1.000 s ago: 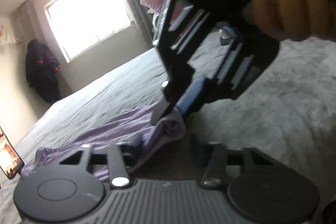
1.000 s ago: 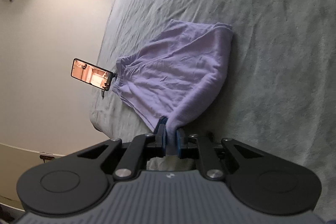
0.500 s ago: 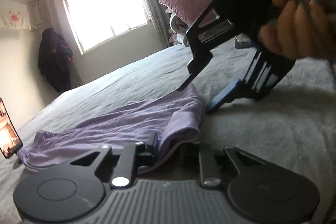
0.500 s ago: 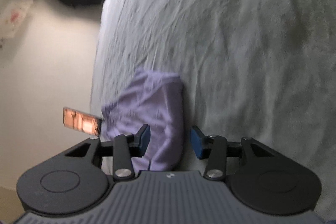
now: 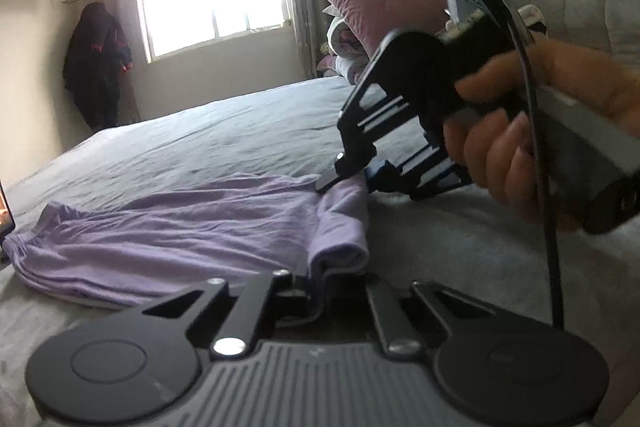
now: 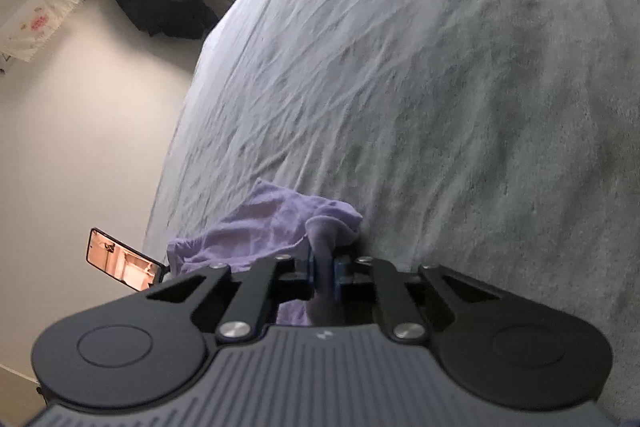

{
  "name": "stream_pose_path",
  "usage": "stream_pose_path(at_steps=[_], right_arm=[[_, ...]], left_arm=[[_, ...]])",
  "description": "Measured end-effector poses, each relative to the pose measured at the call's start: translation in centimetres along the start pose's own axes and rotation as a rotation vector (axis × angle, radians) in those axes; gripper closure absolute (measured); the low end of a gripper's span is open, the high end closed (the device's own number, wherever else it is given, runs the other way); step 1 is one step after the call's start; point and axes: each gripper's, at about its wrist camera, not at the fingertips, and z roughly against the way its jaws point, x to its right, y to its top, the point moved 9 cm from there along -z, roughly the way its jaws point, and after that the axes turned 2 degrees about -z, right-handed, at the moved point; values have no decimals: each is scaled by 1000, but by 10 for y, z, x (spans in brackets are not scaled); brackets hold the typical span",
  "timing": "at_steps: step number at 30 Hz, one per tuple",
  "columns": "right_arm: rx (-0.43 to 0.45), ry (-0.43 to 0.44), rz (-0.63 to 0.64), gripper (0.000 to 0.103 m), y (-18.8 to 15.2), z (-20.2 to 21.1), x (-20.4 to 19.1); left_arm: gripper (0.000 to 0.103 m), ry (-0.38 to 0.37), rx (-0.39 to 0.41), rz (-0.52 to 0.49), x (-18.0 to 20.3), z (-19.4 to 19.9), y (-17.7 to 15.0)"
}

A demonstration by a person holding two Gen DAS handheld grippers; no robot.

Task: Fold clothes
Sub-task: 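Fold the garment edge over with the right gripper toward the left gripper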

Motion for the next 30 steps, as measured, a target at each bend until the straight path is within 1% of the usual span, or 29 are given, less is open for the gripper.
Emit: stream_pose_path(at_steps=[5, 8, 13, 16, 18, 22, 26, 30], right_arm=[[36, 13, 24, 93, 4, 13, -1], [50, 15, 27, 94, 9, 27, 6], [79, -12, -1, 94, 15, 61, 34], [104, -39, -42, 94, 12, 87, 53], [116, -52, -75, 94, 6, 94, 59], [127, -78, -131, 94, 4, 117, 76], [111, -86, -144, 93, -7, 120, 71], [117, -103, -135, 93, -4, 115, 55]], left_arm=[[99, -16, 22, 18, 5, 4, 13], [99, -51, 17, 29, 18, 6, 21], [99, -133, -7, 31, 61, 9, 28], [99, -186, -21, 33, 93, 11, 30], [99, -214, -28, 40, 112, 13, 31], [99, -259, -35, 92, 126, 14, 34], [99, -290, -74, 205, 114, 11, 32], [99, -322, -96, 330, 95, 10, 33]])
